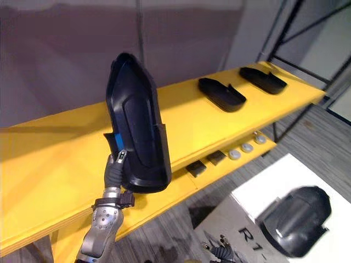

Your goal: Walk over and take plastic housings, then place them on the shelf

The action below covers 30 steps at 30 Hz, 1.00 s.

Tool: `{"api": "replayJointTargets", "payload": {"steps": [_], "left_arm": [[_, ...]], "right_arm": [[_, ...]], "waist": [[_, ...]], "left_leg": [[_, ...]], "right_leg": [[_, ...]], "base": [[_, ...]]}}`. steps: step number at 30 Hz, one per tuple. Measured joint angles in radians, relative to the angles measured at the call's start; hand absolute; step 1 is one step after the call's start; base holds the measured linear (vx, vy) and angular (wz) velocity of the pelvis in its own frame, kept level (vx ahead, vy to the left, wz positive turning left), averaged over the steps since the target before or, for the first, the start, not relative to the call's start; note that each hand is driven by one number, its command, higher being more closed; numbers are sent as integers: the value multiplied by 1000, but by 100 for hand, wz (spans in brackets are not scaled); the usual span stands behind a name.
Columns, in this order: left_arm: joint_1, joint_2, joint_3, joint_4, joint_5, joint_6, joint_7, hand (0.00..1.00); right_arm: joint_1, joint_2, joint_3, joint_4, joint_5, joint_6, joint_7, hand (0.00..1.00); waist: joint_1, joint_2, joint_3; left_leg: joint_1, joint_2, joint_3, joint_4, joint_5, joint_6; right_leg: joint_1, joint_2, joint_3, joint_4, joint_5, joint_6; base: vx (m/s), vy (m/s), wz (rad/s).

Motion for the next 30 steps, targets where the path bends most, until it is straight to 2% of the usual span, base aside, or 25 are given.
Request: {"api": "replayJointTargets", "payload": {"steps": [1, 2, 4, 5, 7, 12, 16, 18, 22, 27, 30], "left_arm": [[1, 0, -6, -8, 3, 0, 0, 100], [7, -10, -6, -9, 9, -4, 0, 100], [25, -42, -7, -14, 13, -7, 2, 100], [24, -42, -11, -16, 18, -15, 1, 100], [24, -42, -22, -16, 19, -18, -1, 100], [26, -42, -35, -13, 57, -13, 2, 100], [25, -42, -34, 5, 82, 3, 16, 100], [18, -42, -23, 68, 95, 7, 33, 100], [-34, -42, 16, 243, 94, 48, 72, 100], [-80, -41, 43, 398, 39, 66, 128, 100], [-147, -40, 49, 474, 0, 67, 156, 100]], "right_arm": [[11, 10, 0, -3, 0, 0, 0, 0], [29, 23, 0, -11, 1, 4, 0, 0], [41, 22, 0, -32, 4, 5, 0, 0], [42, 22, 3, -31, 4, 5, 0, 0], [35, 22, 5, -33, 4, 5, 0, 0], [38, 25, 20, -34, 3, 5, 0, 0], [37, 24, 20, -28, 3, 5, 1, 0], [32, 24, 20, -10, 3, 5, 1, 0], [7, 24, 20, 33, 3, 5, 1, 0], [-13, 20, 20, 63, -9, 7, 0, 0], [-10, 9, 20, 67, -10, 21, -3, 0]], "waist": [[7, -21, -3], [26, -42, -9], [42, -12, -24], [51, -5, -33], [47, -2, -45], [49, -8, -64], [49, -10, -73], [48, -7, -87], [41, -8, -88], [0, -6, -86], [-12, -4, -82]], "left_leg": [[4, -17, -12, 6, -13, 1], [3, -30, -31, 43, -45, 2], [-5, 34, -12, 97, -90, -27], [-5, 62, 3, 99, -96, -41], [-4, 83, -3, 97, -97, -51], [26, 92, 2, 56, -75, -84], [45, 91, -1, 30, -69, -89], [57, 89, -3, -10, -46, -86], [71, 81, -8, -72, 2, -82], [76, 80, -25, -131, 50, -74], [74, 82, -24, -181, 83, -81]], "right_leg": [[2, -17, -2, -23, 33, -4], [12, -38, -8, -38, 68, 21], [73, -4, -57, -111, 83, -1], [87, 16, -63, -142, 95, -15], [110, 31, -82, -176, 106, -24], [151, 42, -85, -247, 122, -34], [173, 43, -86, -279, 131, -34], [179, 44, -86, -307, 153, -31], [180, 42, -86, -336, 177, -31], [162, 48, -90, -340, 196, -41], [140, 55, -84, -354, 218, -47]], "base": [[122, -243, 103], [158, -255, 69], [175, -260, 38], [130, -179, 5], [124, -129, 7], [141, -51, 1], [57, 11, 1], [0, 0, 0], [-55, -13, 2], [-125, -35, 6], [-153, -21, -3]]}}
